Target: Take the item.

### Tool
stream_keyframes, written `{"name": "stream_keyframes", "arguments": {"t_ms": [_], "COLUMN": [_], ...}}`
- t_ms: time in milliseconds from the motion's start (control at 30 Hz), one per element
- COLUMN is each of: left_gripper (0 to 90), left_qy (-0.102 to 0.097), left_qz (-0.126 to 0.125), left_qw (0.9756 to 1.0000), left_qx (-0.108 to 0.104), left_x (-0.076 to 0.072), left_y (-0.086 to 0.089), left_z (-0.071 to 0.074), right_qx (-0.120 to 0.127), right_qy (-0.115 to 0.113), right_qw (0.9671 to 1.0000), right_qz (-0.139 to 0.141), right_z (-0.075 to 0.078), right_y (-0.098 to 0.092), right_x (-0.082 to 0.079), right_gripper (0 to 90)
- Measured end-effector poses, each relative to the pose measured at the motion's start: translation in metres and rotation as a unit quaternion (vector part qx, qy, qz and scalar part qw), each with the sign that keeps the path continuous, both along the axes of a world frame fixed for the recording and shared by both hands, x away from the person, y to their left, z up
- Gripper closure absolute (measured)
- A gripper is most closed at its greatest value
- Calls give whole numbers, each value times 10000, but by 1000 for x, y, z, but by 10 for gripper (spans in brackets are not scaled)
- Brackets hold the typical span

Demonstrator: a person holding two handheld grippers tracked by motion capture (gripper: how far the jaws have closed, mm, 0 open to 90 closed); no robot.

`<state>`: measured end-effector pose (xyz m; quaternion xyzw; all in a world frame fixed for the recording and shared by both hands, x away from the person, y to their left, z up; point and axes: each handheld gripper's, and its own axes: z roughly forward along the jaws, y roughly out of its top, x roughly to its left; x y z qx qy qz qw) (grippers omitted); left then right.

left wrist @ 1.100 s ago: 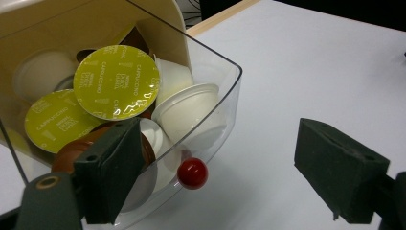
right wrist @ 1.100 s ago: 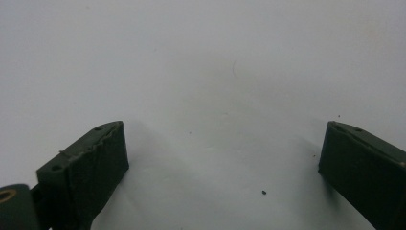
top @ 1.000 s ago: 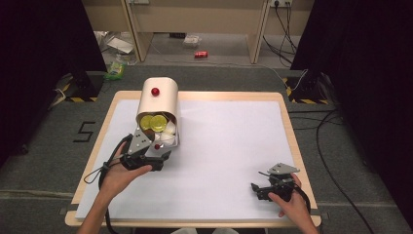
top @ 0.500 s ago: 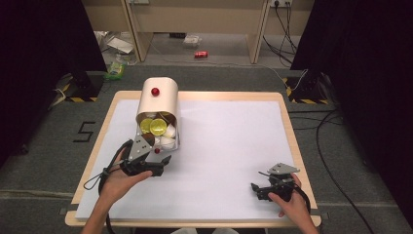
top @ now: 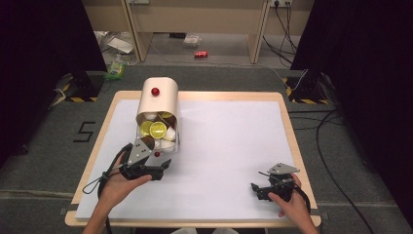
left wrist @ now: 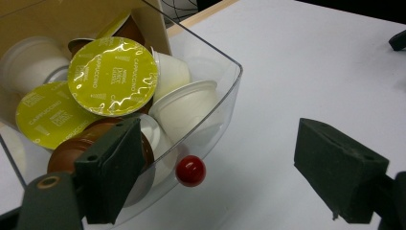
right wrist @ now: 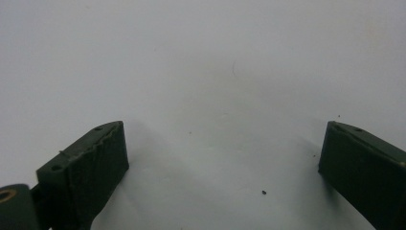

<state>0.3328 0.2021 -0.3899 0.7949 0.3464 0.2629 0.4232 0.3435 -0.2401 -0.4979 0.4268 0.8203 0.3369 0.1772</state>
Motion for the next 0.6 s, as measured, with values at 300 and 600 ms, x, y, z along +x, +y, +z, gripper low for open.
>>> {"name": "stream_keyframes", "arguments": {"t_ms": [300,600], "left_gripper": [185,185], "left_qy": [5,4], "left_qz": [22,217], "left_qw": [9999,9996], "left_qx": [-154,-151], "left_x": [5,20], "left_y": [1,4], "left_z": [13,29], "right_qx": [10,2], "right_qy": [13,3], "right_qw": [10000,10000], "right_qz": [-10,-1], "right_z": [0,0], "right_y": [0,0], "right_x": [0,0], "right_gripper": [34,34]}}
